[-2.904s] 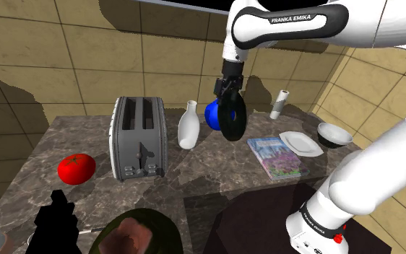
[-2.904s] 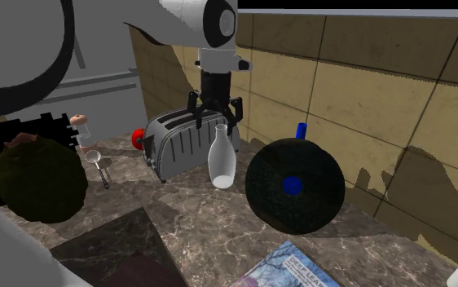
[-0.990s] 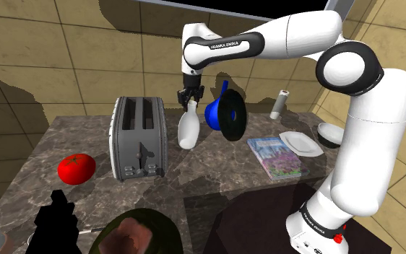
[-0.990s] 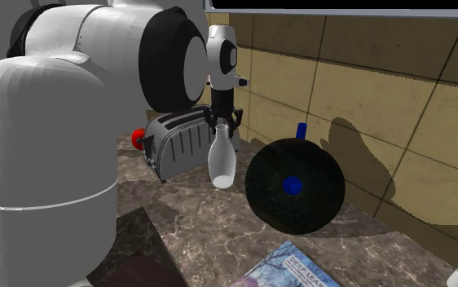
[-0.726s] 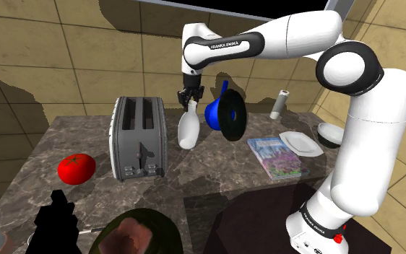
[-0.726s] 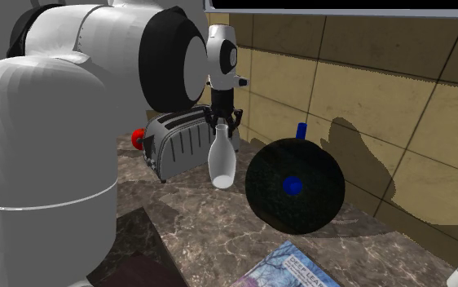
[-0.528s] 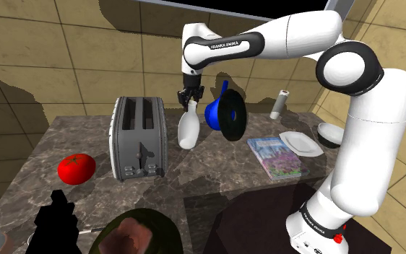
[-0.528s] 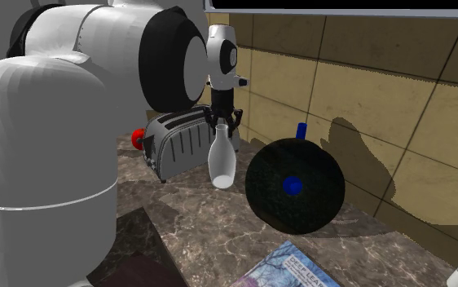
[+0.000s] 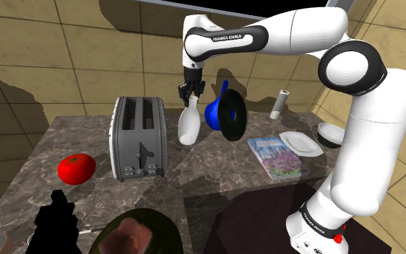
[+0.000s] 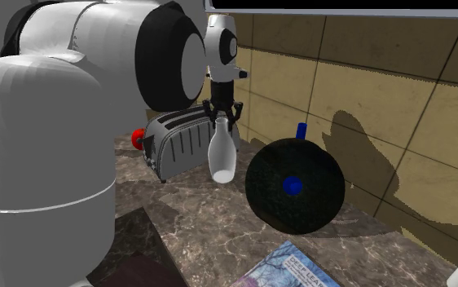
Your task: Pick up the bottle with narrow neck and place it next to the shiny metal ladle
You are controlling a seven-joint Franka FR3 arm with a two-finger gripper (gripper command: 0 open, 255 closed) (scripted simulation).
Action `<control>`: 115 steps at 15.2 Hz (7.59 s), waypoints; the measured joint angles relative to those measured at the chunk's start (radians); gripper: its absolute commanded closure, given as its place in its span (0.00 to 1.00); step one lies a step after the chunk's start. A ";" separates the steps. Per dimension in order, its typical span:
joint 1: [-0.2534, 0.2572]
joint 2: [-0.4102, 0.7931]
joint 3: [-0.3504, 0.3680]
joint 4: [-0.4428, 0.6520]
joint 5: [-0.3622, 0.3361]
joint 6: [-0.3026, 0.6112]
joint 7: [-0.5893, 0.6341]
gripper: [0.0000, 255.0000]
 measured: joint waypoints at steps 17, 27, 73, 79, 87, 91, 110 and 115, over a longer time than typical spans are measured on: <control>0.015 -0.018 0.008 0.199 0.003 -0.216 0.010 1.00; 0.110 -0.167 0.075 0.158 0.027 -0.325 0.169 1.00; 0.363 -0.297 0.255 0.057 0.080 -0.348 0.609 1.00; 0.360 -0.320 0.253 -0.053 0.088 -0.259 0.602 1.00; 0.358 -0.337 0.251 -0.179 0.095 -0.149 0.594 1.00; 0.357 -0.342 0.250 -0.242 0.097 -0.091 0.590 1.00; 0.361 -0.301 0.253 -0.442 0.083 0.147 0.595 1.00; 0.361 -0.300 0.254 -0.445 0.082 0.151 0.596 1.00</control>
